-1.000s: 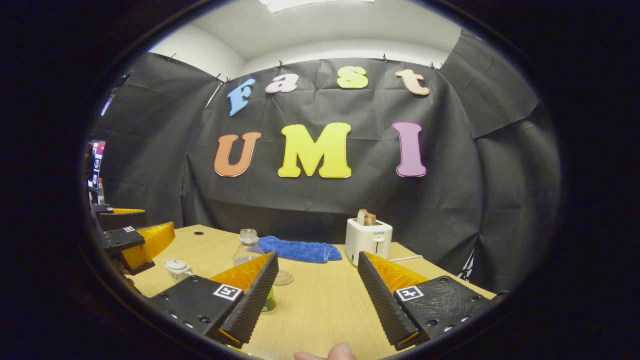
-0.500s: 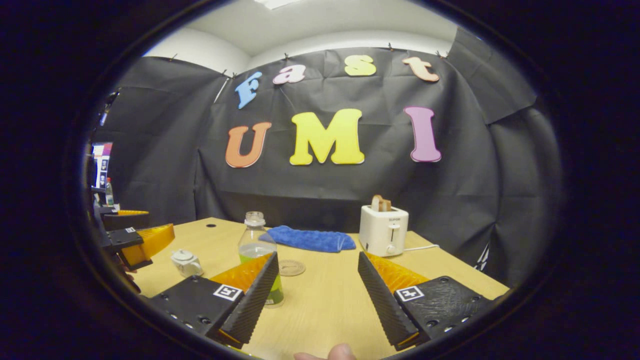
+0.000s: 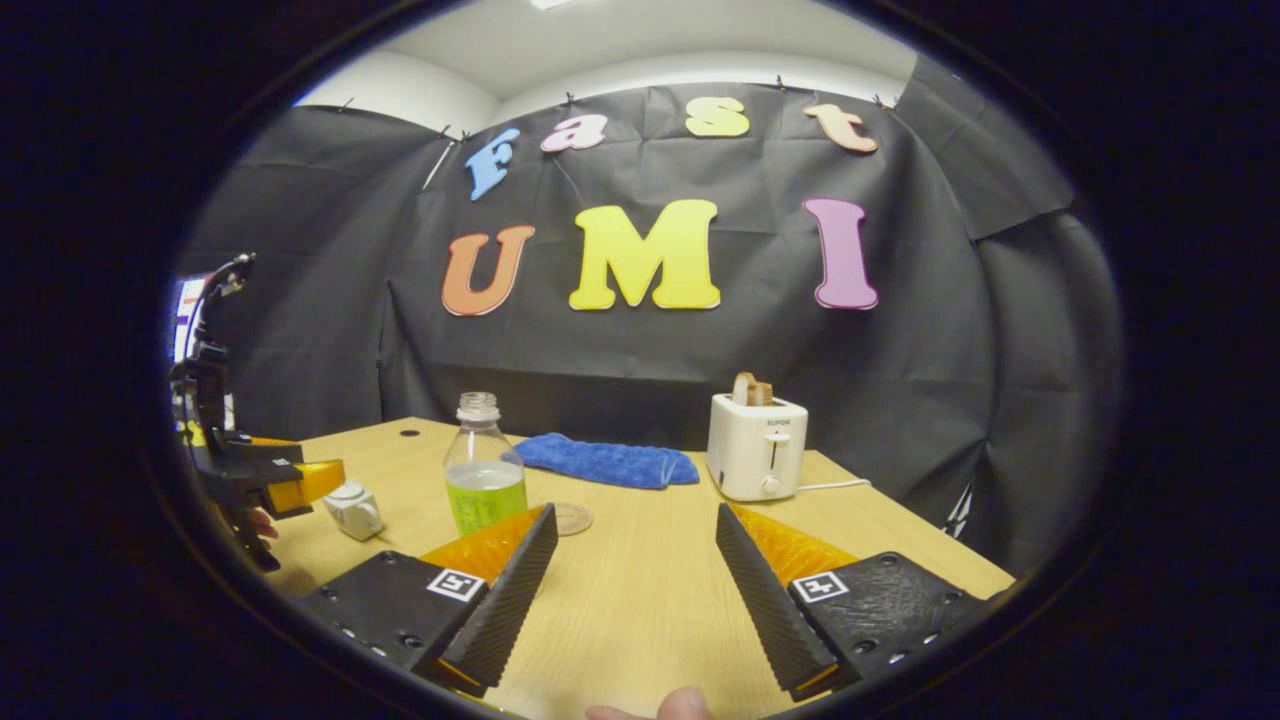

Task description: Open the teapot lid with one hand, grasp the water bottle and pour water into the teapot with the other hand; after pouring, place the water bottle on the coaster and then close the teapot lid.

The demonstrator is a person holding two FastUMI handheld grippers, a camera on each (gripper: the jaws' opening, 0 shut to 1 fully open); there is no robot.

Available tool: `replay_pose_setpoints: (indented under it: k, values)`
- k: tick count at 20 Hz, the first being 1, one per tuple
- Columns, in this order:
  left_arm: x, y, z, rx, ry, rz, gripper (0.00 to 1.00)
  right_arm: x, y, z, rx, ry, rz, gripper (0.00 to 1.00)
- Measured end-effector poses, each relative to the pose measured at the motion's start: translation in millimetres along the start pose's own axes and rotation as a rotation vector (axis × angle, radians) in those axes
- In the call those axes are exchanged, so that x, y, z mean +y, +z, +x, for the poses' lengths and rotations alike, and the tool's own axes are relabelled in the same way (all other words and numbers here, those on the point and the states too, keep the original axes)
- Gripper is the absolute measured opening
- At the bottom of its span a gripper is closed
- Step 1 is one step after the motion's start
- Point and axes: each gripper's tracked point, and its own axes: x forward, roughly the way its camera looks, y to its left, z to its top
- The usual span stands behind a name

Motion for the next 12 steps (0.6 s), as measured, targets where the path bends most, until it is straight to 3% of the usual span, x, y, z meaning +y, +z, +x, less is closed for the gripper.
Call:
replay_pose_setpoints:
  k: [4,8,12]
  values:
    - [0.7,-16.7,19.7,0.073,-0.014,0.011,0.92,-8.0,-3.5,4.1,0.012,-0.017,-0.008,0.95]
    - [-1.3,-19.4,28.6,0.084,-0.019,0.016,0.73,-10.5,-9.7,7.0,0.034,-0.019,-0.006,0.95]
    - [-2.0,-18.6,29.0,0.086,-0.02,0.029,0.66,-8.7,-10.9,8.7,0.034,-0.014,-0.011,0.95]
